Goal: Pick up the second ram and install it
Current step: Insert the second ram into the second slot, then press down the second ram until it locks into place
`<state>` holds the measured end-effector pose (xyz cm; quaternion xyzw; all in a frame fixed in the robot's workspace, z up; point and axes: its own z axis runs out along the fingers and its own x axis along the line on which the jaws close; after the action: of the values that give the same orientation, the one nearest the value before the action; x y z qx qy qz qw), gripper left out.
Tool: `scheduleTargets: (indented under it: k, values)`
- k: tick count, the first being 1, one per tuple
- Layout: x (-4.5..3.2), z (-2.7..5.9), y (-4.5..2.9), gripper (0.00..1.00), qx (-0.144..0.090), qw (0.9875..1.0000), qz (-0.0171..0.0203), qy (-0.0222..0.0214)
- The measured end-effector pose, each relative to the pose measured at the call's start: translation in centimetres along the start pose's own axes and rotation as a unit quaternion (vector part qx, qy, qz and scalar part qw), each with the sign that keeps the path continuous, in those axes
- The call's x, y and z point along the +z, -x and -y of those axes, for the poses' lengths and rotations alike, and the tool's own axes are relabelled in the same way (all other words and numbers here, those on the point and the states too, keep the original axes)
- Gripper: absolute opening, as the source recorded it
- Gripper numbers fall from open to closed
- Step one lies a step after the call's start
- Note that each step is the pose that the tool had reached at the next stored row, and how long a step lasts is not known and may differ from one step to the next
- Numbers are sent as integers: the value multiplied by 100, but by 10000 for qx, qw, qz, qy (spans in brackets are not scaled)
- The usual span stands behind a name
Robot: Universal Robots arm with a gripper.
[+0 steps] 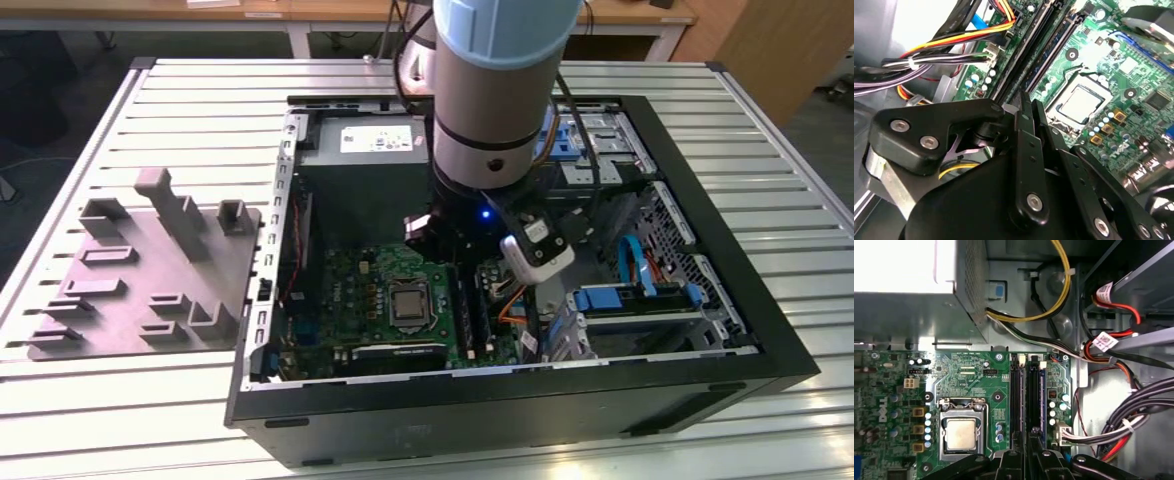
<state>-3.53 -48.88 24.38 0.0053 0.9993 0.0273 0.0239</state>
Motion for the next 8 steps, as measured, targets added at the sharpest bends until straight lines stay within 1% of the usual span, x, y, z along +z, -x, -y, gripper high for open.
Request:
scheduleTargets:
  k: [1,8]
  values:
    - [-12,-1,0,19,0,10000,0,-1]
    - [-13,-1,1,19,0,10000,0,-5]
